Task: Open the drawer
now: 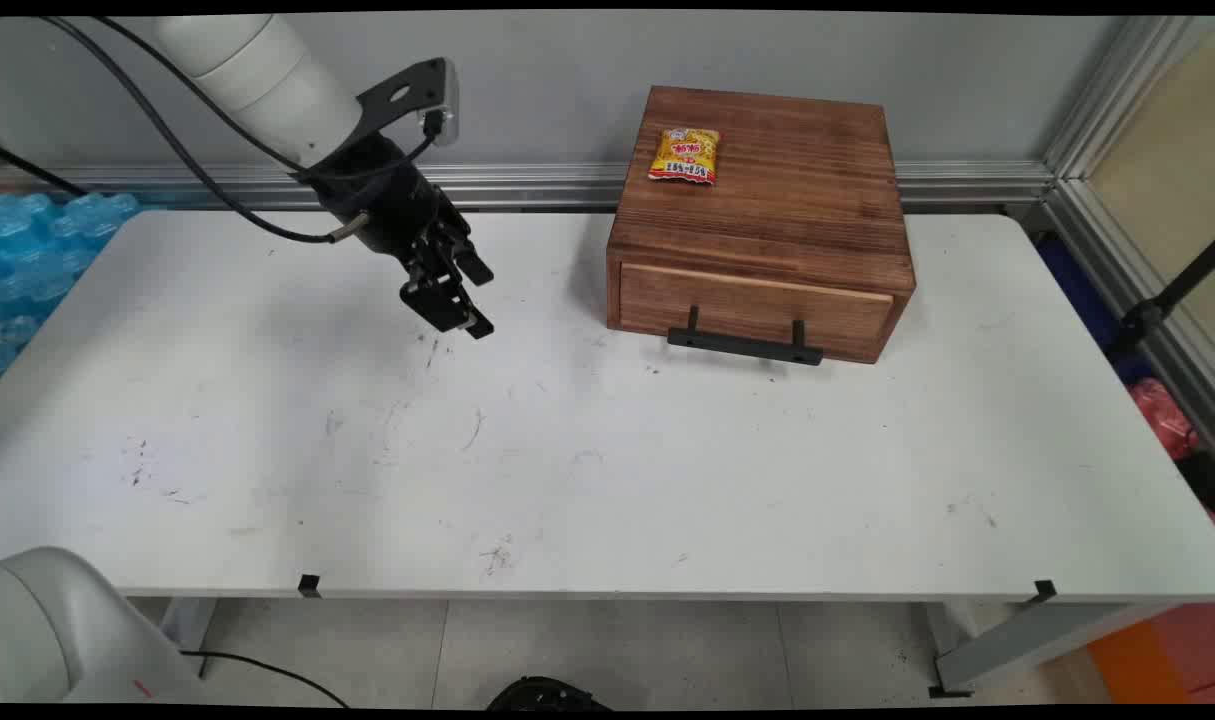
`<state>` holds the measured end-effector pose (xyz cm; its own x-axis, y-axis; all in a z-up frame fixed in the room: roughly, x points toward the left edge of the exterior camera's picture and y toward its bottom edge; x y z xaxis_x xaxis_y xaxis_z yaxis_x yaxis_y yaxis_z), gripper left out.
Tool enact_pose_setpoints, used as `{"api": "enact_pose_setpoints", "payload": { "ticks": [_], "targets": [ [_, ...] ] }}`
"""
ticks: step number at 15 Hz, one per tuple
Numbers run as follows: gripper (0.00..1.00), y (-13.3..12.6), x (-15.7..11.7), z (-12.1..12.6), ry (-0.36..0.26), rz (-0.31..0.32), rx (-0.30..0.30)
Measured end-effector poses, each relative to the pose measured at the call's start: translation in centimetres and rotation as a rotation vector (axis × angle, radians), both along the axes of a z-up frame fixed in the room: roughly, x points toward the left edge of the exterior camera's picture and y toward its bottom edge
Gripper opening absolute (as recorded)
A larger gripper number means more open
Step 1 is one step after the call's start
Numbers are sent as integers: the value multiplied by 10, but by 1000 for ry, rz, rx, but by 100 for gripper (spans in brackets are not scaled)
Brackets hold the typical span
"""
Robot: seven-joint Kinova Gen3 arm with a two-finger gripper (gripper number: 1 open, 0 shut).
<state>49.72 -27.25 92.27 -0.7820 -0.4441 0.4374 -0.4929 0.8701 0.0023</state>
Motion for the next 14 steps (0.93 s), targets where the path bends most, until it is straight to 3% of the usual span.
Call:
{"api": "enact_pose_setpoints", "payload": {
  "ticks": [1, 7, 14],
  "targets": [
    [100, 1, -1, 1, 4, -3, -2],
    [100, 3, -11, 6, 14, -32, -26],
    [100, -12, -49, 12, 27, -66, -85]
  ]
}}
